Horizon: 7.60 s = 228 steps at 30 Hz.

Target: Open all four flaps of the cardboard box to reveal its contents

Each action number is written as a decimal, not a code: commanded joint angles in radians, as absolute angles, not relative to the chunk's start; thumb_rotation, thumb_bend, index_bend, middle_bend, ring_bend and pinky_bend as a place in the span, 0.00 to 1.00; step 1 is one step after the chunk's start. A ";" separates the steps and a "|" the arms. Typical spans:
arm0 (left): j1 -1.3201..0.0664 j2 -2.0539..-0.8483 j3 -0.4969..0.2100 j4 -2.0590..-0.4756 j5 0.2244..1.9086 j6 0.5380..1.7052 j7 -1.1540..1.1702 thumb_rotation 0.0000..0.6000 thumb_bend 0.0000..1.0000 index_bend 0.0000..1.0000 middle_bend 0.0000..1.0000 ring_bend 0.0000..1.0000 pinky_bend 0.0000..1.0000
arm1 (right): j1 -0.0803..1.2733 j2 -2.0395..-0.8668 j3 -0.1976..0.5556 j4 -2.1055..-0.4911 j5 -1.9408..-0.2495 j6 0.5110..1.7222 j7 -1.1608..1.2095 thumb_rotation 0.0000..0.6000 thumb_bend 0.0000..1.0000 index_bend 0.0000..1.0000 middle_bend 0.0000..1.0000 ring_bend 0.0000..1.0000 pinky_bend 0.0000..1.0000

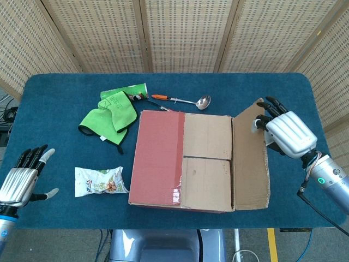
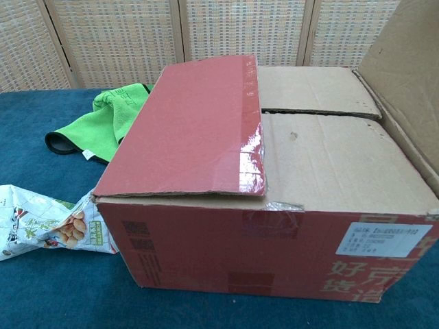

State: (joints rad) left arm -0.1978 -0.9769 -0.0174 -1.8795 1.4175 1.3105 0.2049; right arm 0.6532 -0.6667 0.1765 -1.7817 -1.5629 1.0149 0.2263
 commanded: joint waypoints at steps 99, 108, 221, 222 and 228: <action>-1.251 -1.225 -0.237 -1.719 1.323 0.456 -0.050 0.68 0.35 0.31 0.19 0.00 0.00 | 0.247 -0.910 0.109 -1.731 -1.411 1.337 0.095 1.00 1.00 0.04 0.00 0.00 0.00; -1.260 -1.222 -0.217 -1.724 1.277 0.462 -0.006 0.68 0.35 0.31 0.26 0.04 0.00 | 0.244 -0.915 0.112 -1.728 -1.409 1.333 0.101 1.00 1.00 0.04 0.00 0.00 0.00; -0.865 -0.817 -0.196 -1.930 1.320 0.752 0.060 0.70 0.28 0.00 0.00 0.00 0.00 | 0.270 -0.909 0.141 -1.814 -1.401 1.302 0.007 1.00 1.00 0.04 0.00 0.00 0.00; -0.876 -0.842 -0.198 -1.928 1.287 0.751 0.096 0.72 0.28 0.00 0.00 0.00 0.00 | 0.268 -0.909 0.141 -1.812 -1.401 1.303 0.010 1.00 1.00 0.04 0.00 0.00 0.00; -0.923 -0.952 -0.201 -1.911 1.148 0.769 0.240 0.77 0.28 0.00 0.00 0.00 0.00 | 0.266 -0.910 0.140 -1.802 -1.400 1.303 0.021 1.00 1.00 0.03 0.00 0.00 0.00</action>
State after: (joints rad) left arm -0.8975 -0.9068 -0.1969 -1.9207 1.1988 0.7611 0.1901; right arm 0.2662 -0.9100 0.1398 -1.8036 -1.3999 1.3031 0.0201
